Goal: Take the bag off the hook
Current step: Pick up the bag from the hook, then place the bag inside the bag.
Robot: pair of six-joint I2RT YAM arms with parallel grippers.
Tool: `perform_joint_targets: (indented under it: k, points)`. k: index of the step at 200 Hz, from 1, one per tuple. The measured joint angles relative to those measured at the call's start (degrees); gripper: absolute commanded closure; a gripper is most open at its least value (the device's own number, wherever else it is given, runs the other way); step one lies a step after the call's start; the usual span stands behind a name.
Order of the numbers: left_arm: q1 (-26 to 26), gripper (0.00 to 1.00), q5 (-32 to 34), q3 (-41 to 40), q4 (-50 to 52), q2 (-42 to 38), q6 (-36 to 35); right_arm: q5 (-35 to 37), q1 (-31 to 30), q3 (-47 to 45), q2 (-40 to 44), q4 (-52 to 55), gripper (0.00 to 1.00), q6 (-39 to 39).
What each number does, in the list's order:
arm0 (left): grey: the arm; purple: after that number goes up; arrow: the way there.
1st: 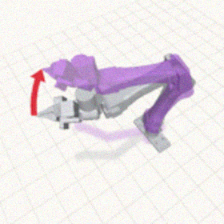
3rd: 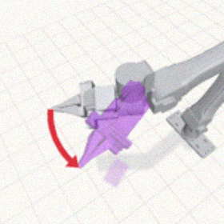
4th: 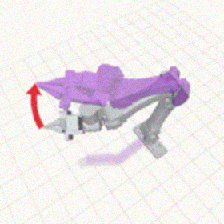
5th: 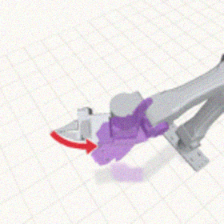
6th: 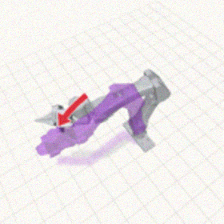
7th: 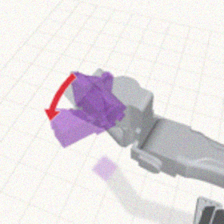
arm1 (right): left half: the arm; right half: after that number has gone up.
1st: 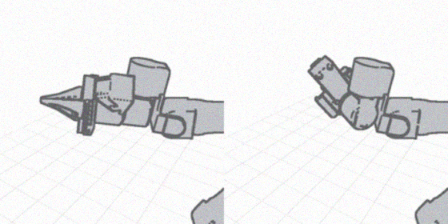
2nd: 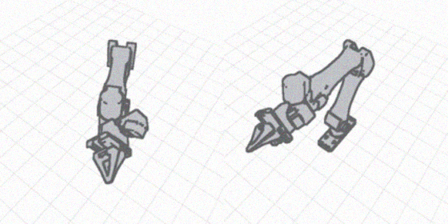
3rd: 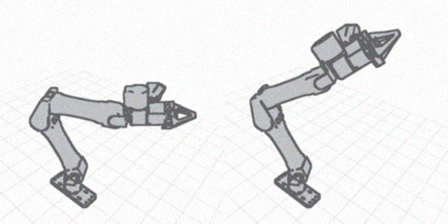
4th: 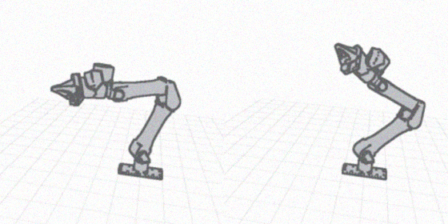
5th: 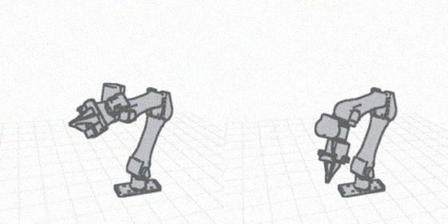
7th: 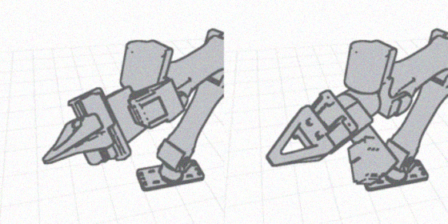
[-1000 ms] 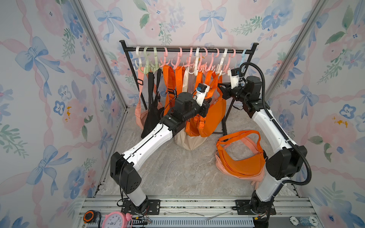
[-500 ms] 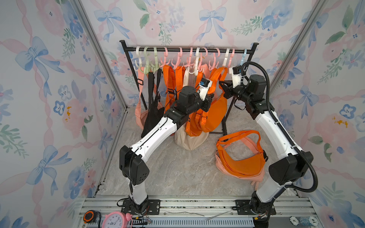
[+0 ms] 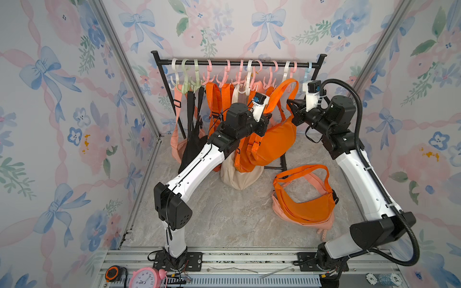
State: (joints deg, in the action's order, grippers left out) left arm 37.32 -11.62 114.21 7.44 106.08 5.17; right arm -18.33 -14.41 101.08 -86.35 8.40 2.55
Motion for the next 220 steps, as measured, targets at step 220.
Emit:
perform_joint_targets:
  k: [220]
  points:
    - [16.85, 1.00, 7.72, -16.65, -10.19, -16.33, -12.13, 27.36, 0.00, -30.36, 46.36, 13.29, 1.00, -11.13]
